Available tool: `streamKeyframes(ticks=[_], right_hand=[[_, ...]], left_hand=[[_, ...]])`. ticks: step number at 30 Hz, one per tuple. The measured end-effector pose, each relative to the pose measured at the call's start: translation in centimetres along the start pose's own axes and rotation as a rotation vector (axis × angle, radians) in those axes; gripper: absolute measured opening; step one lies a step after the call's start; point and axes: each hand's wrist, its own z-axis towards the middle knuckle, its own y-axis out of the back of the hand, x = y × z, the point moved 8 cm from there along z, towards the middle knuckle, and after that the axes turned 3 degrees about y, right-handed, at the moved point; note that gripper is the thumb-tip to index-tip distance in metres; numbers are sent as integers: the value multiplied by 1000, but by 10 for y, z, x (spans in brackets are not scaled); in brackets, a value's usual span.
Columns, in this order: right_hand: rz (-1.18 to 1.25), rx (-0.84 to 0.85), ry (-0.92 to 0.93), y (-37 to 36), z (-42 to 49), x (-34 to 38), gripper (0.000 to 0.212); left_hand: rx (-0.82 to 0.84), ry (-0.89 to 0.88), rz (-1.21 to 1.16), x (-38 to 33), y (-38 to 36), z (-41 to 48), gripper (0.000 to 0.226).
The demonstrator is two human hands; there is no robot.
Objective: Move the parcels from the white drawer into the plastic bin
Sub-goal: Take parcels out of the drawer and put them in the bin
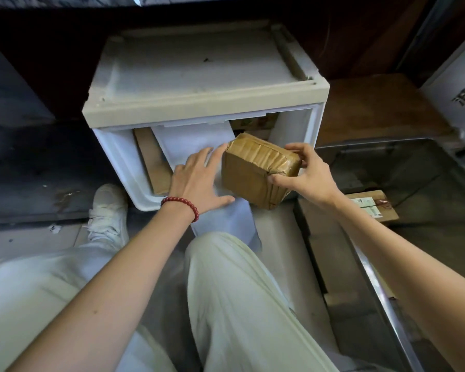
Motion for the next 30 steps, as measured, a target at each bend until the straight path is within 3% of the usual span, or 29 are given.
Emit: streamKeyframes(ticks=[8,11,19,30], right_hand=[[366,-4,-216,-12,-16,-43,88],[428,-39,-298,-13,-21,-56,79],[266,-78,-370,-3,-29,-78,51],[359,-47,-474,2,-31,-80,54]], left_hand=[[94,52,-421,-28,-15,-11,136],[62,48,-502,-38,-27,-20,143],[101,-54,-465,-49,-40,-25,113],[53,-54,-476,-51,-34,-27,98]])
